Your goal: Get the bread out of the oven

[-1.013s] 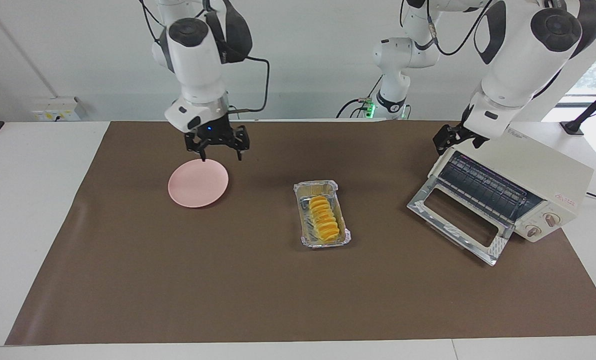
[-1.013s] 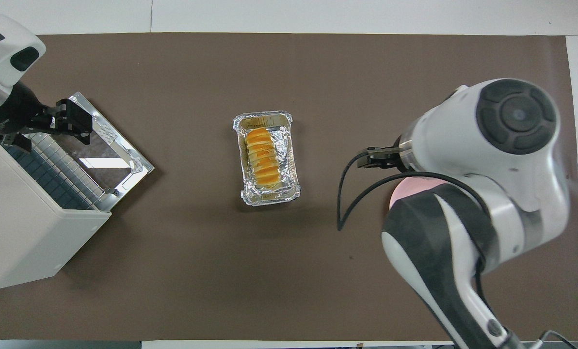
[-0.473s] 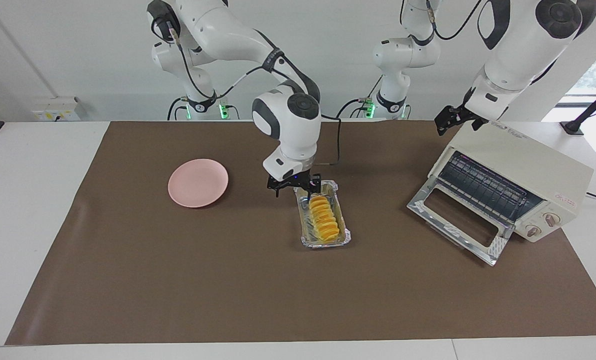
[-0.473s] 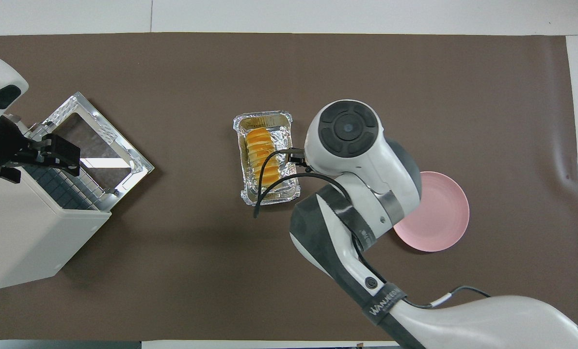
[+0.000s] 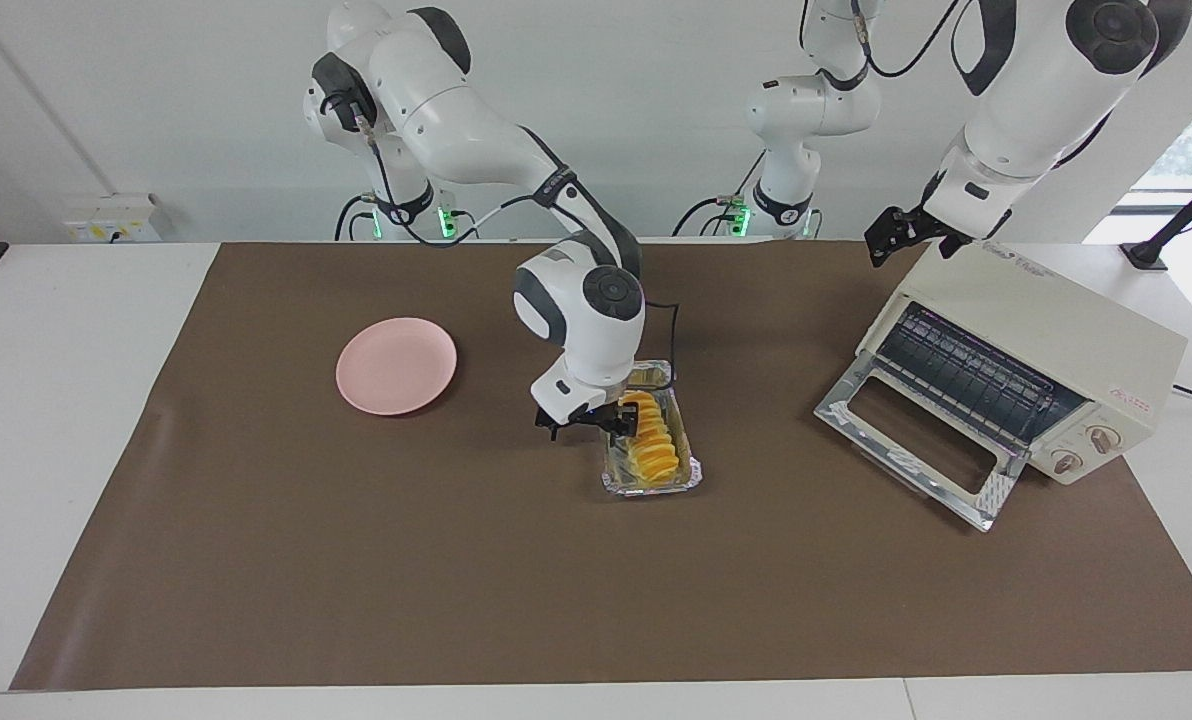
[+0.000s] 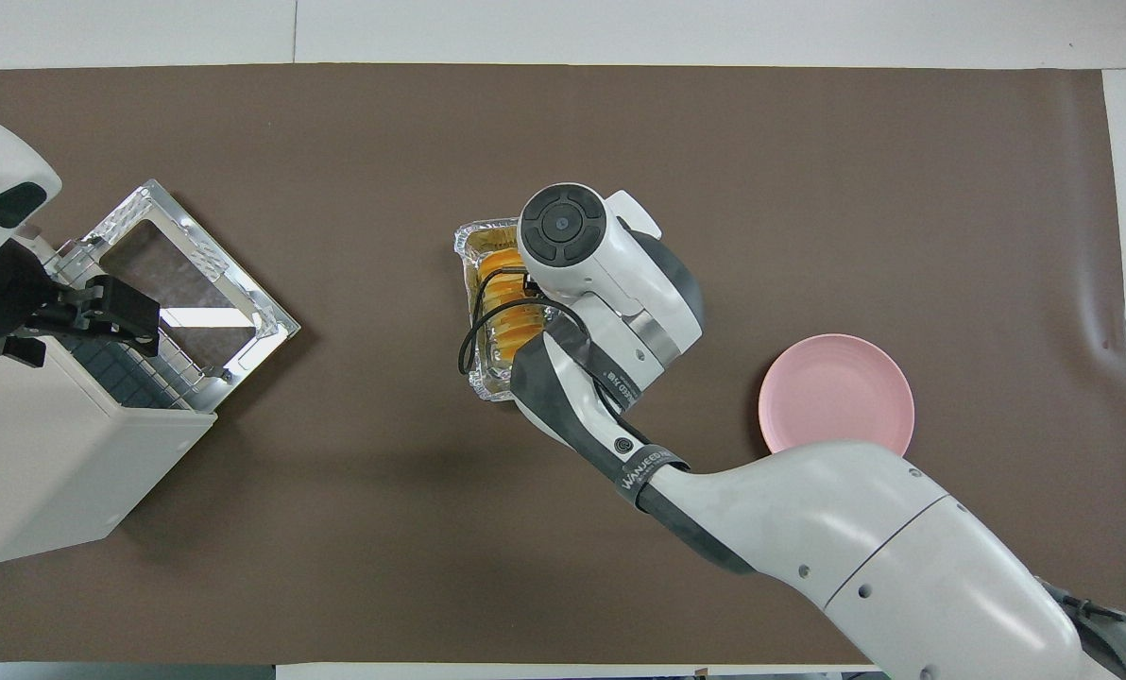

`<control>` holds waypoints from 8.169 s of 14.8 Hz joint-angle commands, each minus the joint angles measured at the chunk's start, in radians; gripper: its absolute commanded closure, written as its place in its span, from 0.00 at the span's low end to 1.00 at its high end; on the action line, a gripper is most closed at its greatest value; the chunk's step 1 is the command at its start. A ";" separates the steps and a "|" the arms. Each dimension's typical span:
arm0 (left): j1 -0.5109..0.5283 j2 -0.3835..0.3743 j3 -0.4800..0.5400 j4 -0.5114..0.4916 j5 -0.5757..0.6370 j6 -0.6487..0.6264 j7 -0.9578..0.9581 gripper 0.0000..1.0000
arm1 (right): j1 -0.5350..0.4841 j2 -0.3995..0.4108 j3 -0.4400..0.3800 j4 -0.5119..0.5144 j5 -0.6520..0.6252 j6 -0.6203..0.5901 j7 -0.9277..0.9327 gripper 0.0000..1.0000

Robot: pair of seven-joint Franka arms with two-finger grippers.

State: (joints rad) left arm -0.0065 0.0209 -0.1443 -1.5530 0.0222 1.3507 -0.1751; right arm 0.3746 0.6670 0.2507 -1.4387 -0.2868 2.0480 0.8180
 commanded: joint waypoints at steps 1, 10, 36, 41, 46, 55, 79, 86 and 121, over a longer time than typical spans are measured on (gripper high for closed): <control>0.020 -0.044 -0.008 -0.050 -0.021 0.004 0.019 0.00 | -0.005 0.020 0.009 0.029 -0.018 0.011 -0.026 0.54; 0.025 -0.044 -0.001 -0.059 -0.019 0.005 0.011 0.00 | -0.009 0.037 0.009 0.100 0.018 -0.031 -0.031 1.00; 0.025 -0.059 0.003 -0.055 -0.018 0.007 0.009 0.00 | -0.503 0.134 0.007 0.234 0.152 0.012 -0.840 1.00; 0.025 -0.059 0.003 -0.055 -0.018 0.007 0.008 0.00 | -0.502 0.063 0.006 0.238 0.137 -0.113 -0.838 0.00; 0.025 -0.059 0.003 -0.055 -0.018 0.007 0.008 0.00 | -0.430 0.031 -0.001 0.236 0.095 -0.189 -0.786 0.00; 0.025 -0.059 0.003 -0.055 -0.018 0.007 0.008 0.00 | -0.385 0.002 -0.002 0.038 0.000 0.024 -0.651 0.00; 0.025 -0.059 0.003 -0.055 -0.018 0.007 0.009 0.00 | -0.393 -0.163 0.009 0.086 0.060 -0.279 -0.648 1.00; 0.025 -0.059 0.003 -0.055 -0.018 0.007 0.008 0.00 | -0.404 -0.594 0.007 -0.475 0.187 -0.153 -0.652 1.00; 0.025 -0.059 0.003 -0.055 -0.018 0.007 0.009 0.00 | -0.554 -0.718 -0.005 -0.438 0.271 -0.231 -0.916 0.00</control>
State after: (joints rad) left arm 0.0070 -0.0115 -0.1394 -1.5771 0.0208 1.3499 -0.1737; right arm -0.1506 -0.0898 0.2383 -2.0024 -0.0477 1.9362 -0.0171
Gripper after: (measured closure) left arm 0.000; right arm 0.000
